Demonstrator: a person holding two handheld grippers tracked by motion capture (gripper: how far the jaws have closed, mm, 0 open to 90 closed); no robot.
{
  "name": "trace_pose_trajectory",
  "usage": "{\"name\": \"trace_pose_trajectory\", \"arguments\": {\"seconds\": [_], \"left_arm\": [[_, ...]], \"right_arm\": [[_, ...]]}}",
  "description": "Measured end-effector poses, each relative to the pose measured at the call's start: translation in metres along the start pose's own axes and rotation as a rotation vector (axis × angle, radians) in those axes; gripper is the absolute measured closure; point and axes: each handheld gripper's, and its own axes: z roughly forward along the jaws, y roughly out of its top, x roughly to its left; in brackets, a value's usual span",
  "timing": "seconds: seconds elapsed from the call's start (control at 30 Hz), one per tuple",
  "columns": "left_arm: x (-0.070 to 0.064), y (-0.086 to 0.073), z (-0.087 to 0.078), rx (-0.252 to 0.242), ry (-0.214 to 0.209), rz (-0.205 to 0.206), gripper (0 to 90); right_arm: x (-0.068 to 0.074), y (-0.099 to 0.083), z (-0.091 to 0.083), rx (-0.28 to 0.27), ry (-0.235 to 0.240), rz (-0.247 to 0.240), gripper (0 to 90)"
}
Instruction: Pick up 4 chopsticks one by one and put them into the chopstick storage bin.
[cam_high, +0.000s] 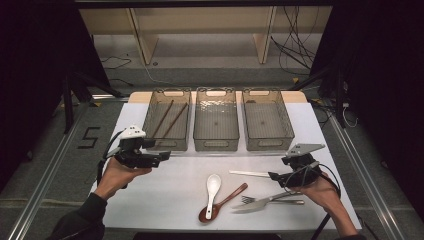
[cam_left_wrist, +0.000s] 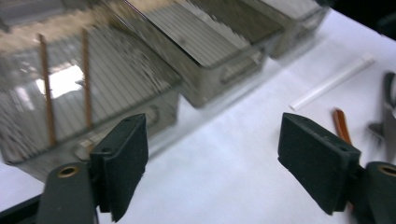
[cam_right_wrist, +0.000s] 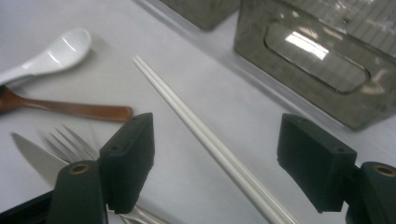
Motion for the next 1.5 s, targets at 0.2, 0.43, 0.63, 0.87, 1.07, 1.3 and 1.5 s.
{"name": "trace_pose_trajectory", "arguments": {"seconds": [0.2, 0.43, 0.63, 0.87, 1.07, 1.3, 1.5], "left_arm": [[-0.008, -0.011, -0.007, -0.033, -0.013, 0.004, 22.2], [-0.014, -0.022, -0.011, -0.063, -0.011, 0.010, 20.3], [-0.019, -0.026, -0.011, -0.066, -0.030, 0.012, 17.3], [-0.023, -0.030, -0.012, -0.062, -0.028, 0.025, 16.3], [-0.024, -0.030, -0.011, -0.060, -0.027, 0.030, 16.3], [-0.023, -0.032, -0.008, -0.050, -0.035, 0.022, 16.4], [-0.024, -0.032, -0.008, -0.049, -0.037, 0.020, 16.7]], "right_arm": [[-0.009, -0.008, 0.007, 0.067, -0.018, -0.013, 30.8], [-0.013, -0.013, 0.016, 0.153, -0.029, -0.061, 37.0], [-0.022, -0.019, 0.022, 0.208, -0.028, -0.073, 44.3], [-0.025, -0.021, 0.028, 0.247, -0.029, -0.099, 51.1], [-0.025, -0.022, 0.032, 0.282, -0.029, -0.139, 56.1], [-0.024, -0.020, 0.034, 0.307, -0.045, -0.172, 58.6], [-0.023, -0.020, 0.036, 0.329, -0.059, -0.205, 59.1]]}}
